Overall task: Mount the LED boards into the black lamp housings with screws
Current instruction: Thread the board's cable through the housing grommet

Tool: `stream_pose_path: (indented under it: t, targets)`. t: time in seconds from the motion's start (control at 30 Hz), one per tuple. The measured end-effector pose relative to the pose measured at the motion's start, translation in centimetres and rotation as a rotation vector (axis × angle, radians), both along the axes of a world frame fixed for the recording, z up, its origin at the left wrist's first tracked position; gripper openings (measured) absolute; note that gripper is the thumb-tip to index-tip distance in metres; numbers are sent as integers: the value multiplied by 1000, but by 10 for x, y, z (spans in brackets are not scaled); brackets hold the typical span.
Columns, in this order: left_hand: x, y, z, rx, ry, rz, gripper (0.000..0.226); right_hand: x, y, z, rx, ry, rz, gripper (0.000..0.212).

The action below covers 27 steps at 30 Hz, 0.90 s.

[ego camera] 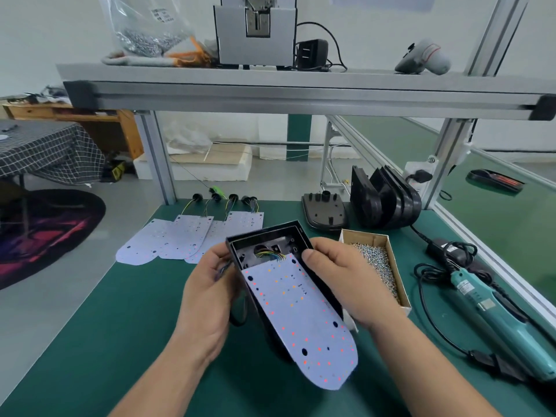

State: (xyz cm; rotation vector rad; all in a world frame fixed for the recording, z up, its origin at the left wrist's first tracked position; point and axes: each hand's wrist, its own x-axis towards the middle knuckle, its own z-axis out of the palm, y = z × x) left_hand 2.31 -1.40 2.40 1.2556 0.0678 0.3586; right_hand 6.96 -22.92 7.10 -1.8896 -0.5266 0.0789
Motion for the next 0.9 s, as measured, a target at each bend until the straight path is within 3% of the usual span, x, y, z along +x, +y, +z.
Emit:
stream_pose_path:
  t: [0.07, 0.17, 0.23, 0.3, 0.43, 0.6, 0.77, 0.9]
  targets:
    - [-1, -2, 2, 145, -15, 49, 40, -2, 3, -1, 62, 36, -43, 31]
    - [-9, -4, 4, 397, 39, 351, 28, -3, 4, -2, 197, 113, -125, 39]
    - [-20, -6, 8, 420, -37, 455, 17, -1, 4, -3, 235, 113, -193, 32]
    - [-32, -9, 13, 438, -113, 373, 16, 0, 4, -5, 242, 87, -259, 28]
    - [-51, -17, 15, 560, -187, 112, 37, 4, 0, -11, 198, 12, -352, 20]
    - [-44, -12, 15, 397, 74, -154, 41, 7, 1, -17, 54, -105, -403, 29]
    - [-43, -10, 13, 390, 139, -171, 19, 6, -1, -19, 67, -124, -387, 28]
    - [-40, -5, 12, 291, 130, -127, 28, 5, -1, -17, 83, -155, -409, 32]
